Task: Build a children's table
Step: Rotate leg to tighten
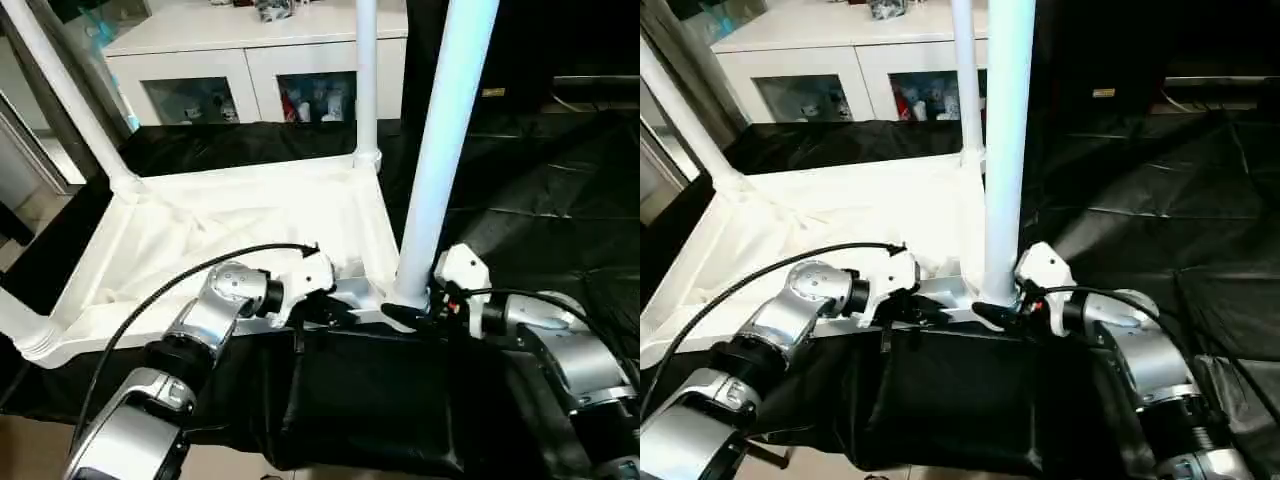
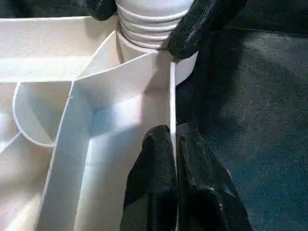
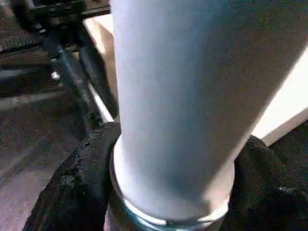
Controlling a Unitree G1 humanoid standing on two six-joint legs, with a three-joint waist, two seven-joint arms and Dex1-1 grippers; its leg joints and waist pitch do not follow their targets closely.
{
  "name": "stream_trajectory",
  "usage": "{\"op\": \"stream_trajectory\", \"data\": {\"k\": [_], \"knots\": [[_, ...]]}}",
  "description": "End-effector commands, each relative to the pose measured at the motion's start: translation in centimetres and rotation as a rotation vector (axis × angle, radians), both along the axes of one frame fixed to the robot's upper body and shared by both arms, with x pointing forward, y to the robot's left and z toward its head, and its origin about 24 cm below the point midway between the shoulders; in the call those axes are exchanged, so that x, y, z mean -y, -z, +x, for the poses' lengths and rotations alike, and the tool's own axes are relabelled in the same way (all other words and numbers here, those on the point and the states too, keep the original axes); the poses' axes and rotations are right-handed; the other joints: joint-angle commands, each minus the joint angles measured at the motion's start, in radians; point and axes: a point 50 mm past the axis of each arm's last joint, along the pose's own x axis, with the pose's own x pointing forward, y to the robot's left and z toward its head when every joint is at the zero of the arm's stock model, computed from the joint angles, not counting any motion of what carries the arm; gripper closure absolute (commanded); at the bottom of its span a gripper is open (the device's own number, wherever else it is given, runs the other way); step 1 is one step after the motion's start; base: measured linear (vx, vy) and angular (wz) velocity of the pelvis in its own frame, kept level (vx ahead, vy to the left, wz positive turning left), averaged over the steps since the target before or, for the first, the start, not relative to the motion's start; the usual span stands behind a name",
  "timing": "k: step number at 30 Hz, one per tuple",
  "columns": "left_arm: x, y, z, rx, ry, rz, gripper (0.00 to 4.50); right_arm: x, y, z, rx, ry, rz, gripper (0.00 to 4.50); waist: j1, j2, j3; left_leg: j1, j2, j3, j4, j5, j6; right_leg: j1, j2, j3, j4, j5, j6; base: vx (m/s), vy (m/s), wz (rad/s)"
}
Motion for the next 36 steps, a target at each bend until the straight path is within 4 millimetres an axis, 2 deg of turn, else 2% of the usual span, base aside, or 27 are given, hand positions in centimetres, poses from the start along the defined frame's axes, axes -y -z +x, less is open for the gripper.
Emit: {"op": "stream_trajectory", "data": {"k": [1,2,4,7,8,9,10,11,13,15,16,17,20,21,23,27,29,30,32,36], "knots": [[-0.4,0.7,0.3,-0.023,-0.132,-0.018,4.50,0.5,0.8,0.8,0.003,0.153,-0.036,1.67,0.004,-0.047,-0.064,0.009,0.042,-0.023,-0.058,-0.175,0.118,0.046,-0.053,0.030,-0.084,-0.258,-0.223,0.000,0.000,0.00],[-0.4,0.7,0.3,-0.023,-0.132,-0.018,4.50,0.5,0.8,0.8,0.003,0.153,-0.036,1.70,0.002,-0.045,-0.062,0.013,0.043,-0.024,-0.061,-0.197,0.103,0.043,-0.053,0.031,-0.089,-0.294,-0.214,0.000,0.000,0.00],[0.1,0.6,0.8,-0.008,-0.211,-0.030,4.50,-0.1,1.5,1.2,-0.010,0.274,0.007,1.73,-0.003,-0.047,-0.060,0.017,0.045,-0.025,-0.067,-0.234,0.077,0.040,-0.052,0.034,-0.095,-0.340,-0.198,0.000,0.000,0.00],[0.6,0.4,1.0,-0.002,-0.241,-0.040,4.50,-0.6,1.9,1.3,-0.017,0.335,0.031,1.74,-0.006,-0.050,-0.060,0.017,0.043,-0.027,-0.070,-0.251,0.062,0.042,-0.053,0.034,-0.096,-0.358,-0.189,0.000,0.000,0.00],[1.1,0.3,1.2,0.007,-0.264,-0.046,4.50,-1.1,2.2,1.4,-0.021,0.375,0.044,1.74,-0.007,-0.049,-0.060,0.019,0.045,-0.025,-0.070,-0.255,0.064,0.038,-0.053,0.038,-0.098,-0.351,-0.190,0.000,0.000,0.00],[2.0,0.2,1.4,0.025,-0.301,-0.054,4.50,-2.1,2.6,1.6,-0.026,0.430,0.048,1.74,-0.011,-0.045,-0.058,0.017,0.044,-0.025,-0.072,-0.261,0.056,0.036,-0.051,0.038,-0.097,-0.354,-0.190,0.000,0.000,0.00],[3.8,-0.1,1.6,0.045,-0.347,-0.074,4.50,-4.3,3.1,1.9,-0.034,0.471,0.063,1.74,-0.011,-0.047,-0.061,0.019,0.042,-0.028,-0.073,-0.264,0.049,0.039,-0.052,0.036,-0.098,-0.352,-0.187,0.000,0.000,0.00],[3.8,-0.1,1.6,0.045,-0.347,-0.074,4.50,-4.3,3.1,1.9,-0.034,0.471,0.063,1.74,-0.014,-0.047,-0.060,0.019,0.042,-0.027,-0.073,-0.267,0.044,0.036,-0.052,0.036,-0.098,-0.351,-0.188,0.000,0.000,0.00],[5.3,-0.4,1.4,0.042,-0.331,-0.101,4.50,-6.2,2.9,1.9,-0.033,0.413,0.102,1.74,-0.017,-0.051,-0.060,0.021,0.041,-0.027,-0.073,-0.275,0.045,0.038,-0.054,0.038,-0.102,-0.355,-0.186,0.000,0.000,0.00],[5.7,-0.4,1.3,0.040,-0.321,-0.107,4.50,-6.7,2.8,1.8,-0.031,0.389,0.118,1.19,-0.016,-0.050,-0.061,0.021,0.040,-0.027,-0.073,-0.278,0.057,0.039,-0.053,0.039,-0.103,-0.343,-0.185,0.000,0.000,0.00],[5.8,-0.4,1.2,0.038,-0.305,-0.109,4.50,-6.8,2.7,1.8,-0.037,0.378,0.136,1.05,-0.017,-0.055,-0.061,0.020,0.041,-0.027,-0.073,-0.277,0.062,0.041,-0.054,0.040,-0.103,-0.340,-0.186,0.000,0.000,0.00],[5.8,-0.4,0.8,0.027,-0.254,-0.113,4.50,-6.8,2.2,1.7,-0.054,0.336,0.190,1.05,-0.016,-0.053,-0.062,0.019,0.040,-0.027,-0.073,-0.278,0.069,0.043,-0.056,0.040,-0.104,-0.341,-0.186,0.000,0.000,0.00],[5.0,-0.3,0.4,0.010,-0.184,-0.105,4.50,-6.1,1.7,1.3,-0.047,0.250,0.189,0.61,-0.015,-0.054,-0.062,0.016,0.042,-0.028,-0.073,-0.264,0.078,0.044,-0.056,0.039,-0.102,-0.327,-0.186,0.000,0.000,0.00],[4.7,-0.2,0.3,0.000,-0.163,-0.099,4.50,-5.7,1.5,1.1,-0.042,0.219,0.175,0.57,-0.013,-0.054,-0.066,0.014,0.044,-0.027,-0.071,-0.234,0.095,0.048,-0.056,0.040,-0.096,-0.275,-0.196,0.000,0.000,0.00],[3.5,0.0,-0.1,-0.014,-0.097,-0.079,4.50,-4.6,1.2,0.7,-0.041,0.137,0.148,0.57,-0.010,-0.063,-0.067,0.011,0.044,-0.023,-0.066,-0.202,0.118,0.050,-0.057,0.039,-0.093,-0.231,-0.212,0.000,0.000,0.00],[1.4,0.2,-0.6,-0.038,-0.008,-0.043,4.50,-2.6,0.3,-0.2,-0.040,-0.001,0.123,0.57,0.000,-0.059,-0.067,0.013,0.049,-0.022,-0.065,-0.188,0.127,0.048,-0.057,0.036,-0.090,-0.237,-0.219,0.000,0.000,0.00],[0.9,0.1,-0.7,-0.049,0.007,-0.042,4.50,-2.1,0.1,-0.6,-0.042,-0.056,0.110,0.57,0.012,-0.057,-0.068,0.015,0.052,-0.022,-0.065,-0.175,0.125,0.047,-0.056,0.036,-0.086,-0.219,-0.224,0.000,0.000,0.00],[0.6,0.1,-0.7,-0.056,0.016,-0.043,4.50,-1.9,0.0,-0.9,-0.045,-0.092,0.102,0.57,0.012,-0.057,-0.068,0.015,0.052,-0.022,-0.065,-0.175,0.125,0.047,-0.056,0.036,-0.086,-0.219,-0.224,0.000,0.000,0.00],[-0.1,-0.2,-0.9,-0.095,0.055,-0.052,4.50,-1.3,-0.3,-1.2,-0.054,-0.145,0.089,0.57,0.020,-0.056,-0.071,0.015,0.055,-0.022,-0.064,-0.158,0.131,0.047,-0.055,0.036,-0.077,-0.162,-0.240,0.000,0.000,0.00],[-0.9,-0.4,-1.3,-0.142,0.108,-0.051,4.50,-0.7,-0.6,-1.7,-0.075,-0.215,0.074,0.57,0.026,-0.058,-0.073,0.012,0.053,-0.020,-0.060,-0.138,0.144,0.047,-0.056,0.035,-0.071,-0.118,-0.257,0.000,0.000,0.00]]}}
